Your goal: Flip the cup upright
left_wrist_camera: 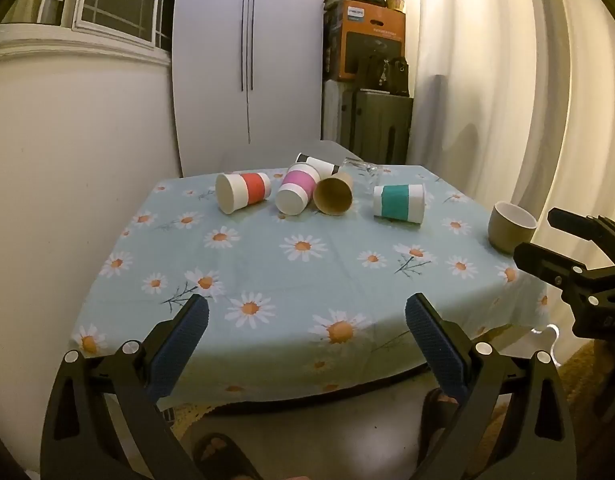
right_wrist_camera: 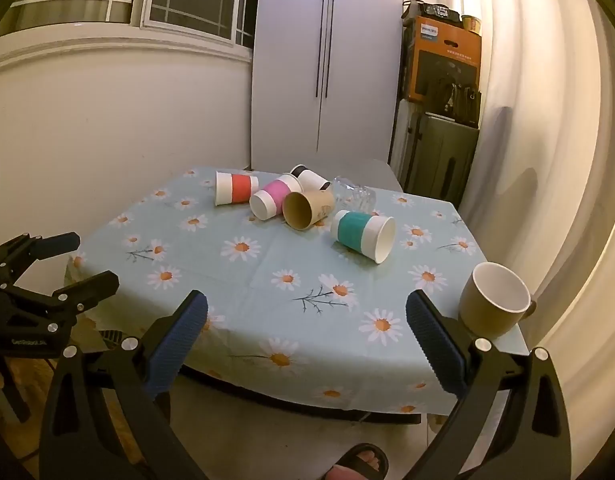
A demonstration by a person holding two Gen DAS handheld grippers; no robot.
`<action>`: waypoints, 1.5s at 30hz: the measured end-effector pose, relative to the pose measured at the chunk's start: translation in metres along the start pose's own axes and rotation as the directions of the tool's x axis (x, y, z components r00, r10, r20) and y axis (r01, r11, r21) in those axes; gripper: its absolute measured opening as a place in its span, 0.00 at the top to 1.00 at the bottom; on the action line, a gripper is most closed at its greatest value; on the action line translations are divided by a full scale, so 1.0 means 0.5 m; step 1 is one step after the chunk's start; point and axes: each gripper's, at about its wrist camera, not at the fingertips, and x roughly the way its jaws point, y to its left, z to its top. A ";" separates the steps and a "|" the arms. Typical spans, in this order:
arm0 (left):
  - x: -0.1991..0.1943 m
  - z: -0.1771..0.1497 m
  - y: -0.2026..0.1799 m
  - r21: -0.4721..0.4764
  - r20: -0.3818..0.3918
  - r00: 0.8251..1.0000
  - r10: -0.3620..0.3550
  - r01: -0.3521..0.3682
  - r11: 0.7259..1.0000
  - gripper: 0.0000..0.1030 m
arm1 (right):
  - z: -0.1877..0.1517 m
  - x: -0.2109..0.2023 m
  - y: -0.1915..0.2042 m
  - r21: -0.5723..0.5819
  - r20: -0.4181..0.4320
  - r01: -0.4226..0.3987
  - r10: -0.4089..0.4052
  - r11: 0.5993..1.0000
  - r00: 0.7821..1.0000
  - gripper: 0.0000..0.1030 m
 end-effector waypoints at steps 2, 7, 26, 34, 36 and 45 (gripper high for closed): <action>-0.002 -0.001 0.008 -0.002 -0.004 1.000 -0.006 0.006 1.000 0.06 | 0.011 0.013 0.004 0.002 -0.012 -0.001 0.002 1.000 1.000 0.04; -0.002 0.007 0.008 -0.005 -0.012 1.000 -0.006 0.006 1.000 0.06 | 0.014 0.023 0.005 0.005 -0.025 0.004 -0.003 1.000 1.000 0.04; 0.001 0.002 0.010 -0.004 -0.013 1.000 -0.006 0.006 1.000 0.06 | 0.007 0.028 0.006 0.001 -0.033 -0.004 0.004 1.000 0.999 0.04; 0.003 0.003 0.010 -0.003 -0.013 1.000 -0.006 0.006 1.000 0.06 | 0.005 0.027 0.004 -0.003 -0.036 -0.009 0.008 1.000 0.999 0.04; 0.002 0.003 0.010 -0.004 -0.015 1.000 -0.007 0.007 1.000 0.06 | 0.005 0.026 0.004 -0.007 -0.034 -0.007 0.007 1.000 0.999 0.04; 0.000 0.002 0.008 -0.001 -0.019 1.000 -0.005 0.005 1.000 0.06 | 0.007 0.031 0.003 0.004 -0.048 -0.005 0.005 1.000 0.999 0.04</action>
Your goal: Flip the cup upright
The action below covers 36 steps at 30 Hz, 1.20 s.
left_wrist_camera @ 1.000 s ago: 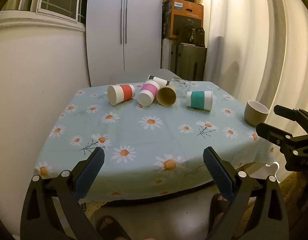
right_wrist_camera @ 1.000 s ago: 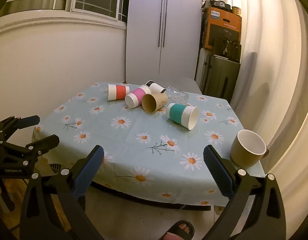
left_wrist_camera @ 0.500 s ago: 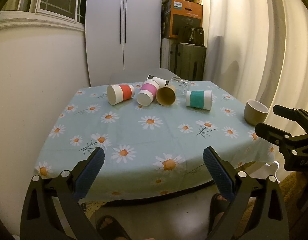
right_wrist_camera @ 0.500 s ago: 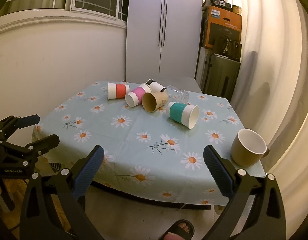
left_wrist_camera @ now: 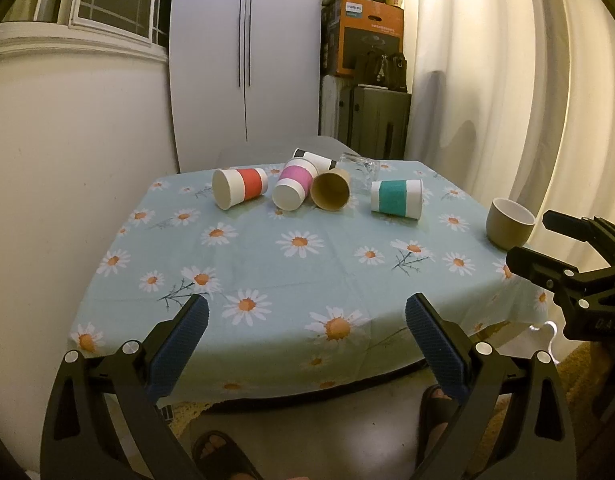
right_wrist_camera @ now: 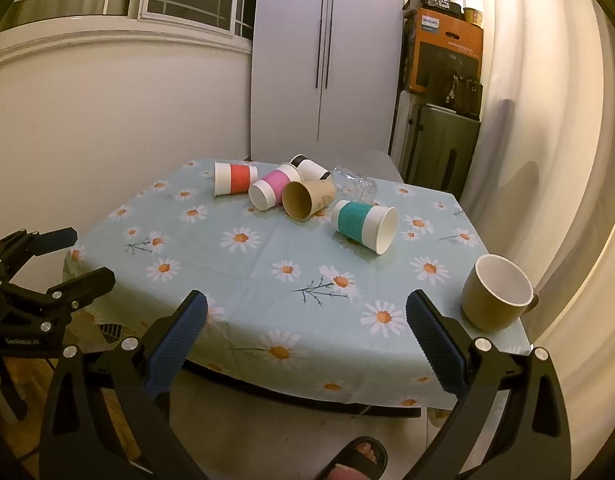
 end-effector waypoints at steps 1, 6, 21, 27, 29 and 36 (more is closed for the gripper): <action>-0.001 -0.001 0.001 0.001 0.001 1.000 0.000 0.000 1.000 0.06 | 0.000 0.000 0.000 0.000 0.000 0.000 0.000 1.000 1.000 0.04; 0.000 0.000 -0.001 0.001 -0.003 1.000 0.001 -0.001 1.000 0.06 | 0.001 0.001 -0.002 -0.001 -0.002 -0.002 0.002 1.000 1.000 0.04; -0.004 0.000 0.000 -0.004 0.004 1.000 -0.010 0.010 1.000 0.06 | -0.001 0.009 0.002 -0.009 -0.009 -0.002 0.002 1.000 1.000 0.04; -0.014 0.005 0.001 -0.012 0.017 1.000 -0.006 0.006 1.000 0.06 | 0.000 0.004 0.003 -0.003 0.007 -0.013 0.013 1.000 1.000 0.04; -0.016 0.007 0.001 -0.014 0.018 1.000 -0.007 0.007 1.000 0.06 | 0.000 0.004 0.003 -0.001 0.008 -0.013 0.013 1.000 1.000 0.04; -0.017 0.019 0.012 -0.032 0.006 1.000 -0.013 0.013 0.999 0.06 | 0.011 0.019 -0.005 0.033 -0.047 -0.069 0.071 0.997 0.996 0.04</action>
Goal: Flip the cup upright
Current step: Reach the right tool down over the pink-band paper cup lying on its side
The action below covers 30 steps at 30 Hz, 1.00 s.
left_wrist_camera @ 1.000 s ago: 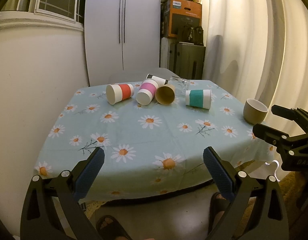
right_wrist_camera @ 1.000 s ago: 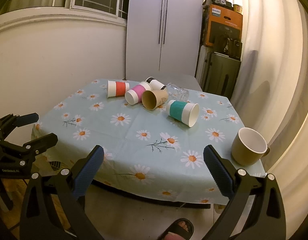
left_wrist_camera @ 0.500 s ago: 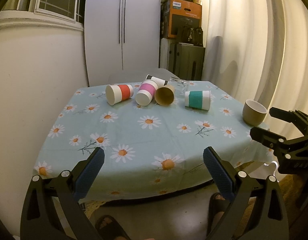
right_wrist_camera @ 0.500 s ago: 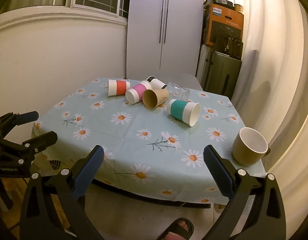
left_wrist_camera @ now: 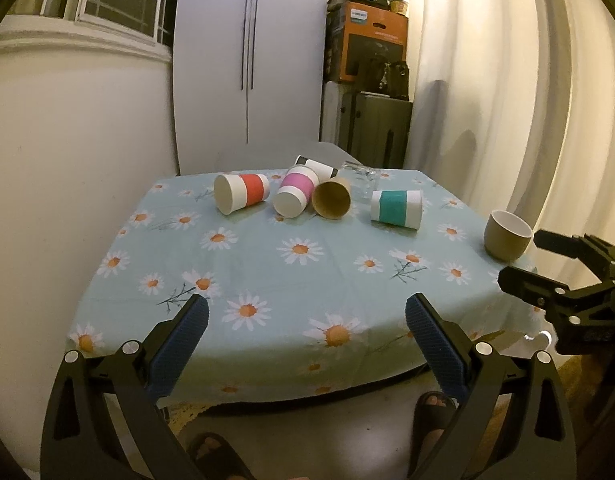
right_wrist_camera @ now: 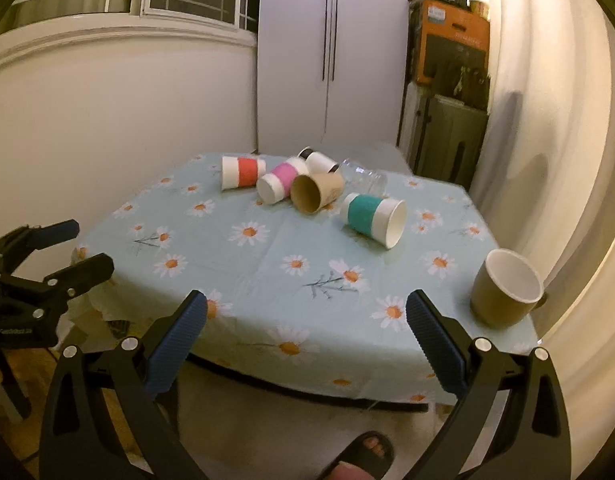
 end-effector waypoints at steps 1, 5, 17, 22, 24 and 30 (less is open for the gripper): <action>0.005 0.006 0.005 -0.011 -0.015 1.000 -0.010 0.010 1.000 0.06 | 0.006 0.003 -0.004 0.012 -0.005 -0.012 0.012 1.000 1.000 0.04; 0.029 0.028 0.017 -0.024 -0.032 0.999 0.012 -0.013 1.000 0.06 | 0.051 0.033 -0.038 0.131 -0.043 -0.096 0.102 0.987 0.994 0.04; 0.148 0.140 0.075 -0.085 -0.114 0.993 0.038 -0.048 0.995 0.06 | 0.290 0.182 -0.023 -0.054 -0.134 -0.178 0.169 0.983 0.976 0.04; 0.245 0.172 0.123 -0.216 -0.251 0.967 0.051 -0.108 0.970 0.06 | 0.390 0.331 -0.029 0.064 -0.275 -0.245 0.253 0.967 0.928 0.04; 0.265 0.177 0.142 -0.283 -0.253 0.967 0.032 -0.106 0.953 0.06 | 0.418 0.392 -0.033 0.175 -0.321 -0.264 0.309 0.948 0.895 0.04; 0.332 0.187 0.173 -0.338 -0.261 0.965 -0.018 -0.074 0.938 0.06 | 0.456 0.580 -0.017 0.331 -0.455 -0.169 0.314 0.928 0.833 0.11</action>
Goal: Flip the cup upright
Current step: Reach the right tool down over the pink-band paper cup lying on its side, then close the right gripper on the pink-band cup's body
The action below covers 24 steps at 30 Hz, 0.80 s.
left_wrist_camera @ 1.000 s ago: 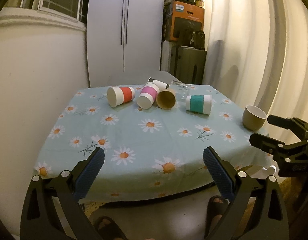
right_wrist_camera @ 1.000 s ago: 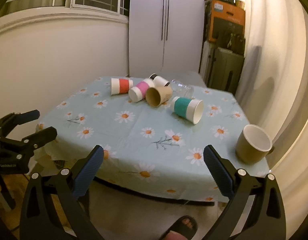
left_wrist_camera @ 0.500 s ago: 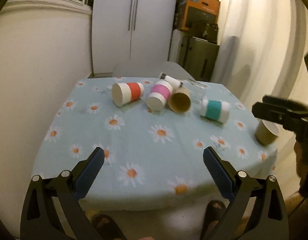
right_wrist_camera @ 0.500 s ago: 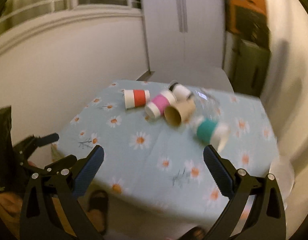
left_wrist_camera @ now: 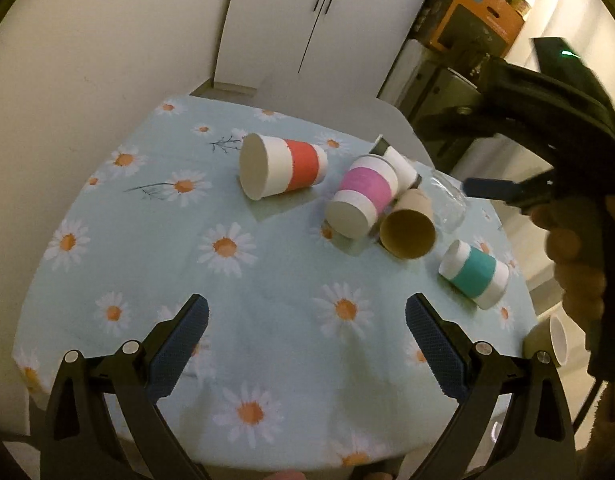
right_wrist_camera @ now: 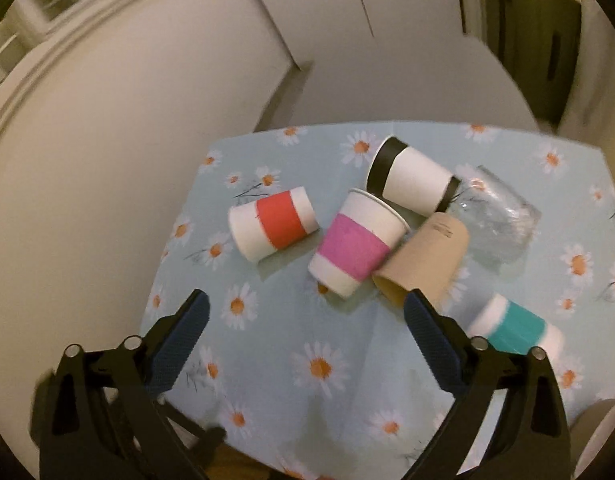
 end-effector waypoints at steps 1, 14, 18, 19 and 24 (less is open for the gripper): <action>0.007 0.002 0.010 -0.014 0.003 1.000 0.004 -0.004 1.000 0.06 | 0.010 0.012 -0.005 0.022 -0.013 0.003 -0.003 1.000 1.000 0.13; 0.023 0.005 0.135 -0.141 -0.026 1.000 0.000 -0.004 0.990 0.06 | 0.083 0.139 -0.045 0.245 -0.112 0.149 -0.125 0.958 0.986 0.37; 0.026 0.013 0.166 -0.162 -0.029 0.999 0.024 -0.028 0.986 0.06 | 0.087 0.146 -0.050 0.252 -0.115 0.178 -0.153 0.951 0.982 0.37; 0.028 0.013 0.176 -0.174 -0.037 0.999 0.029 -0.035 0.984 0.06 | 0.087 0.153 -0.052 0.253 -0.124 0.192 -0.166 0.948 0.978 0.37; 0.028 0.017 0.188 -0.203 -0.040 0.999 0.019 -0.026 0.979 0.06 | 0.078 0.173 -0.060 0.269 -0.140 0.232 -0.200 0.935 0.970 0.37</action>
